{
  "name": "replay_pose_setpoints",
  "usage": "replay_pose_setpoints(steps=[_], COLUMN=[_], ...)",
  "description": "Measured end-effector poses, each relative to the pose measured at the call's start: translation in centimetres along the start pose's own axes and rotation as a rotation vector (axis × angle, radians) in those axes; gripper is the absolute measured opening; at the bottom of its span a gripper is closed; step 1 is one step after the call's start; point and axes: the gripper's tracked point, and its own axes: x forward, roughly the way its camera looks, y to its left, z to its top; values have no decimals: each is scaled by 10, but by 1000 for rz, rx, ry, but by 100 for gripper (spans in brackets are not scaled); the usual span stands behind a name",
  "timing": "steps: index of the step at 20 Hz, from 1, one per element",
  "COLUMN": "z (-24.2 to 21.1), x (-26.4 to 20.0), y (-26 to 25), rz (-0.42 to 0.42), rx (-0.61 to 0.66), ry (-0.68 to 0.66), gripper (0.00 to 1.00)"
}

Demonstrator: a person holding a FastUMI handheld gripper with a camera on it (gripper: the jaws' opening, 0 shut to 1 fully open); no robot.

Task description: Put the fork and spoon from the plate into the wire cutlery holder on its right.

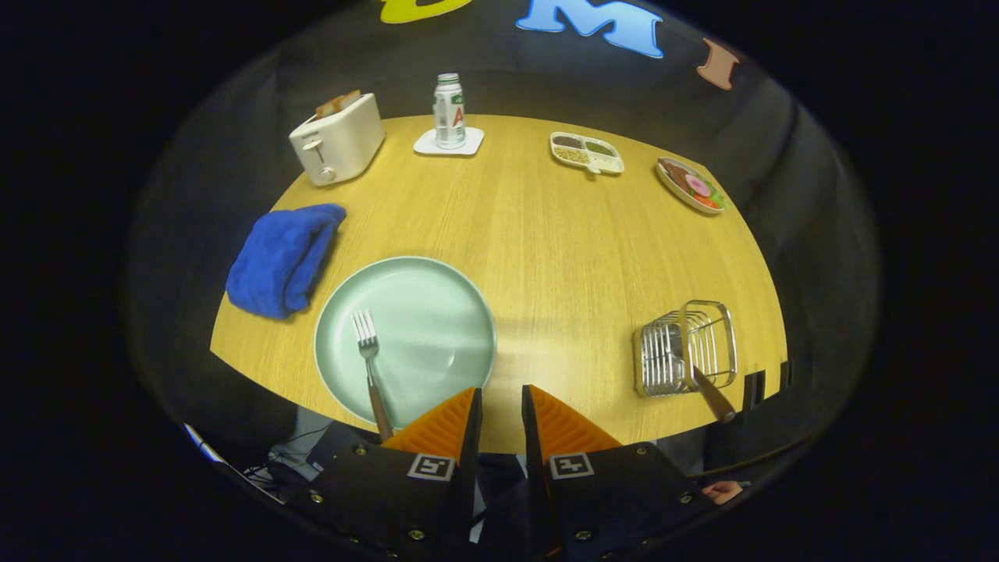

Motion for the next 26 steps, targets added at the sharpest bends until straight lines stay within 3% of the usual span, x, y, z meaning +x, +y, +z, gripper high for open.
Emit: replay_pose_setpoints(steps=[17,26], z=[-73,-86], x=[23,45], y=[91,86], rz=[171,115], rx=[-236,-302], ry=[79,133], gripper=[30,30])
